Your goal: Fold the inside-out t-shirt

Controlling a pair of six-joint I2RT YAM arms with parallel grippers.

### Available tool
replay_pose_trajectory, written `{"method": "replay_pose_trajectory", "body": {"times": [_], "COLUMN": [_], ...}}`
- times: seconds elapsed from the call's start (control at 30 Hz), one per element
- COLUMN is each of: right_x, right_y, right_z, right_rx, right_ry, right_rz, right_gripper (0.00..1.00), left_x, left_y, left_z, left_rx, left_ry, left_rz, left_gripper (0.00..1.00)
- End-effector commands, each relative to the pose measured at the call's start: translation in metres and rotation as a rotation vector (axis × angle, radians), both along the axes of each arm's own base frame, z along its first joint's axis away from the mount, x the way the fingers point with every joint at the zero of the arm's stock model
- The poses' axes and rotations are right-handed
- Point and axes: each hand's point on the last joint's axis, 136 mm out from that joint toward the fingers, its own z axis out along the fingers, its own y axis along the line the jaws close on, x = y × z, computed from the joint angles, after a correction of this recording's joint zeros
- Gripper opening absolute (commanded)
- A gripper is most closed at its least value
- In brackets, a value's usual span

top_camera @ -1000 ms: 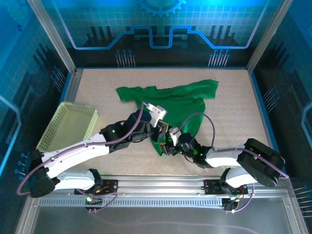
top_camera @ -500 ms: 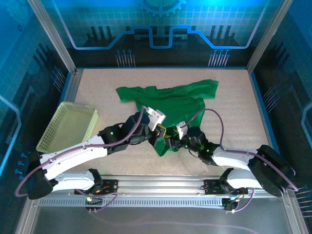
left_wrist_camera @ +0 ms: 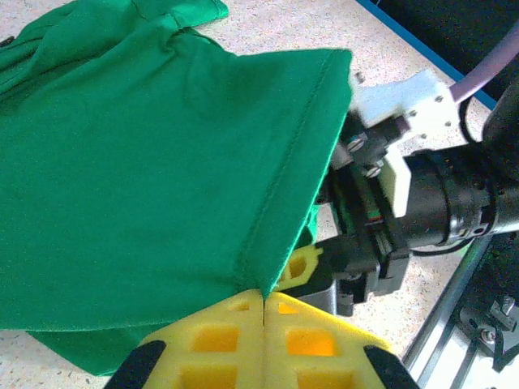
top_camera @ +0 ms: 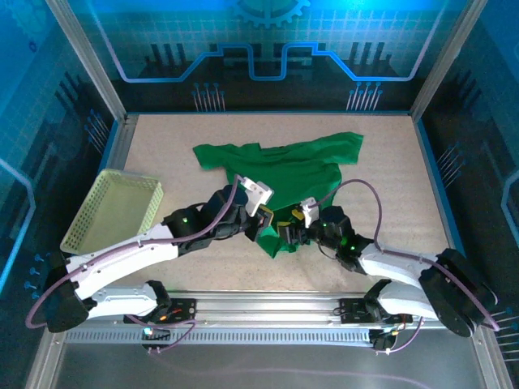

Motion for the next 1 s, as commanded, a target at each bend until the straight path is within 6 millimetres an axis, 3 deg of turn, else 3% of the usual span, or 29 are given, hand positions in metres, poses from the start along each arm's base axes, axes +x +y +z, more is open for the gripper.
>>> {"method": "replay_pose_trajectory", "body": {"times": [0.0,0.23,0.5,0.63,0.77,0.97], "right_x": [0.002,0.026,0.045,0.045,0.046,0.034], "right_y": [-0.008,-0.012,0.004,0.013,-0.001,-0.021], "right_z": [0.003,-0.001,-0.003,-0.002,-0.008,0.0], "right_rx": [0.017,-0.02,-0.078,-0.129,-0.109,-0.08], "right_ry": [0.008,-0.018,-0.135,-0.189,-0.171,-0.167], "right_rz": [-0.016,-0.146,-0.291,-0.352,-0.457,-0.486], "right_gripper": [0.72,0.71,0.7,0.7,0.7,0.71], "left_x": [-0.009,-0.016,0.0,0.019,0.029,0.046], "left_y": [0.001,-0.017,-0.047,-0.05,-0.049,-0.028], "left_z": [-0.005,0.016,0.055,0.064,0.075,0.06], "left_rx": [-0.011,-0.108,-0.22,-0.2,-0.194,-0.137], "left_ry": [0.007,0.024,0.043,0.039,0.005,0.015], "left_rz": [-0.043,-0.116,-0.103,-0.037,-0.008,0.067], "left_gripper": [0.0,0.0,0.0,0.0,0.0,0.0]}}
